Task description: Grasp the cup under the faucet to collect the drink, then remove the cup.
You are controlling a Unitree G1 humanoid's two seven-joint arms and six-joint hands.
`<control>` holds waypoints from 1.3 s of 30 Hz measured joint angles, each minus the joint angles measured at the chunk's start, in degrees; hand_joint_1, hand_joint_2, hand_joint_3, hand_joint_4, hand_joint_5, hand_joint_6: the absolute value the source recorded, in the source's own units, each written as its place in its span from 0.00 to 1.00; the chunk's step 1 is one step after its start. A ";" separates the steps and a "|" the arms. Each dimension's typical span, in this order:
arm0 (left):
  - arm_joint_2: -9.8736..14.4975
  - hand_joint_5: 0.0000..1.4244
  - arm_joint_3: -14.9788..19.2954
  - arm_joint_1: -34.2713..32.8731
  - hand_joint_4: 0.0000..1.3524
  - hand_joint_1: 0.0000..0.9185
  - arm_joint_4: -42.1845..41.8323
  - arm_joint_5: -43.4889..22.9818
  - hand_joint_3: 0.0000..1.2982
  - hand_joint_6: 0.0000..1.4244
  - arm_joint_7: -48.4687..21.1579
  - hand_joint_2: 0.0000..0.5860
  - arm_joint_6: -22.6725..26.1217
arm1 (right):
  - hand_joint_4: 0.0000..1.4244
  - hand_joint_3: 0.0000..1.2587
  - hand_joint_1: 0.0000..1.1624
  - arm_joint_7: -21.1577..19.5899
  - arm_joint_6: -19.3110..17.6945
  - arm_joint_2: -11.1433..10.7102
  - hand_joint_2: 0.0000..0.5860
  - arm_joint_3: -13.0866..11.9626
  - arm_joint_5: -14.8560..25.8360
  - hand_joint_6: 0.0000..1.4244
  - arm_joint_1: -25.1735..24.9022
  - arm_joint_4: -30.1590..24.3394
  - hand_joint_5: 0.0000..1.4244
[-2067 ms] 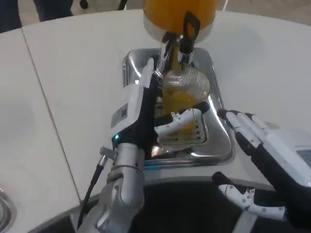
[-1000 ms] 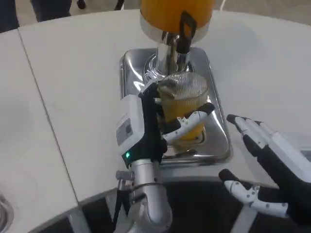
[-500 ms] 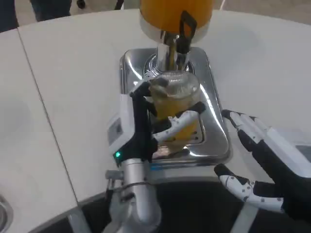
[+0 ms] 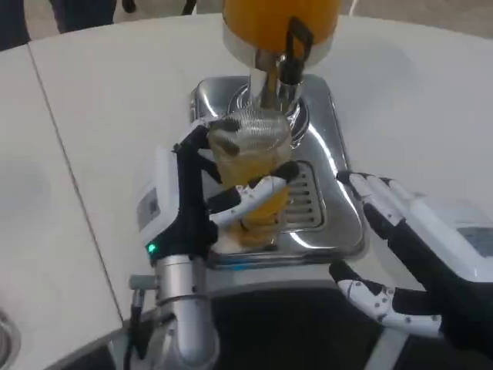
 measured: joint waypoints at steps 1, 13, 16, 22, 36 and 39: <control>0.67 0.99 0.32 0.26 0.79 0.67 -0.32 -0.01 0.87 1.00 -0.34 0.00 -0.05 | 0.00 0.00 0.32 -0.02 -0.34 -0.24 0.82 -0.47 0.01 0.03 0.10 -0.02 0.00; 4.64 0.99 3.78 2.40 0.79 0.68 -2.10 -0.14 0.88 1.00 -1.30 0.00 -0.15 | 0.00 0.00 0.33 -3.17 -4.29 -1.10 0.82 -4.10 0.01 0.03 4.31 0.04 0.00; 5.20 0.99 4.41 3.63 0.79 0.68 -3.77 -0.54 0.88 1.00 -2.42 0.00 -0.20 | 0.00 0.00 0.34 -5.47 -5.87 -1.40 0.83 -5.05 -1.13 0.02 5.64 0.19 0.00; 7.39 0.99 7.36 8.39 0.79 0.66 -10.46 -3.07 0.87 1.00 -6.50 0.00 -0.40 | 0.00 0.00 0.34 -9.08 -7.23 -0.81 0.83 -3.87 -2.33 0.02 5.67 4.35 0.00; 9.32 0.99 12.16 16.43 0.79 0.65 -22.95 -5.12 0.87 1.00 -12.79 0.00 -0.04 | 0.00 0.00 0.30 -12.99 -9.28 -0.30 0.80 -1.18 -11.19 0.00 4.28 7.40 0.00; 9.31 0.99 12.46 18.96 0.80 0.64 -26.93 -5.80 0.87 1.00 -15.01 0.00 -0.08 | 0.00 0.00 0.28 -12.83 -8.74 -0.11 0.79 -1.24 -11.50 0.00 3.74 7.42 0.00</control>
